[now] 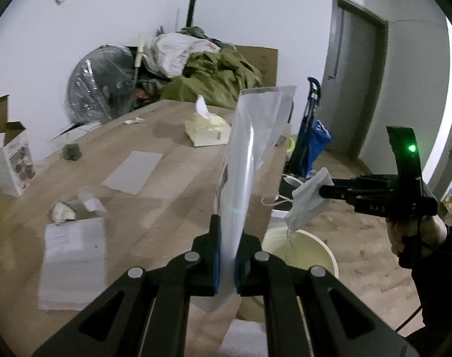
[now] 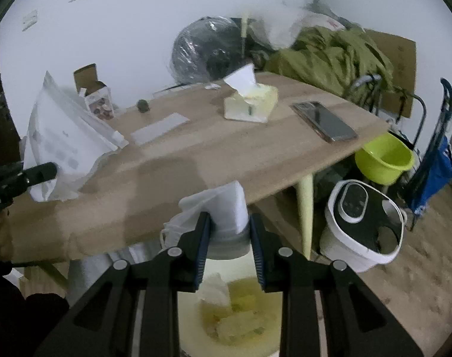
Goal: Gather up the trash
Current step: 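Release white packaging into cream bucket with right while left drops Casual Socks bag in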
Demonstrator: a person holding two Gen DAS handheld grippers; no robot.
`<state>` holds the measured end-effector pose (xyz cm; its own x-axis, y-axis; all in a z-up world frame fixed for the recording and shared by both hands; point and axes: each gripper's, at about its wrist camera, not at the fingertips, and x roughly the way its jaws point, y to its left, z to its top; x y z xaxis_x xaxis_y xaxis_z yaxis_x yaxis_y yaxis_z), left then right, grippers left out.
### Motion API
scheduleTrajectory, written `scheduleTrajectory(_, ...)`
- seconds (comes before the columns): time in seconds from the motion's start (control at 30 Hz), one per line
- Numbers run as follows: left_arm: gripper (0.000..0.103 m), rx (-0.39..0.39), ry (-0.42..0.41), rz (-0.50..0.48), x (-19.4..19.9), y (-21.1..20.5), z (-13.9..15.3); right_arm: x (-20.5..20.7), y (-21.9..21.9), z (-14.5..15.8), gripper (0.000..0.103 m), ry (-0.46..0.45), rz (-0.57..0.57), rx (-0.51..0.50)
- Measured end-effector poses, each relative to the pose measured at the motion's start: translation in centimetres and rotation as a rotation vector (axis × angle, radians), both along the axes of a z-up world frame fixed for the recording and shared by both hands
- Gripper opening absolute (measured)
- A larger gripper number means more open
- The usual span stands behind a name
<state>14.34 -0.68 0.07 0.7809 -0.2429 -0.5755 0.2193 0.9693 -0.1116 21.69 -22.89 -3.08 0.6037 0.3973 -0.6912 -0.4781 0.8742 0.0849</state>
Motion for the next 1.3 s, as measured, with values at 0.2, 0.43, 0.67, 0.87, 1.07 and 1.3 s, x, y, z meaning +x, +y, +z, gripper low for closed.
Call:
scheduleTrajectory(0.2,0.006,0.006,0.009,-0.059,0.9,-2.1,-0.4,-0.3,-1.9,-1.7,0.025,0.049,-0.061,-0.021)
scheduleTrajectory(0.43,0.006,0.01,0.036,-0.112,2.1,-3.6,-1.5,-0.7,-3.5,-3.6,0.026,0.088,-0.119,-0.037)
scheduleTrajectory(0.67,0.006,0.017,0.06,-0.193,3.3,-6.5,-2.7,-0.9,-4.7,-5.2,0.048,0.138,-0.176,-0.061)
scheduleTrajectory(0.87,0.006,0.019,0.079,-0.247,3.9,-8.4,-3.6,-1.5,-5.6,-5.2,0.056,0.137,-0.193,-0.057)
scheduleTrajectory(1.07,0.006,0.012,0.126,-0.3,4.5,-10.0,-4.9,-2.5,-7.0,-5.4,0.056,0.145,-0.239,-0.057)
scheduleTrajectory(1.3,0.007,0.0,0.241,-0.352,5.6,-12.2,-7.1,-3.6,-8.1,-5.2,0.056,0.144,-0.286,-0.046)
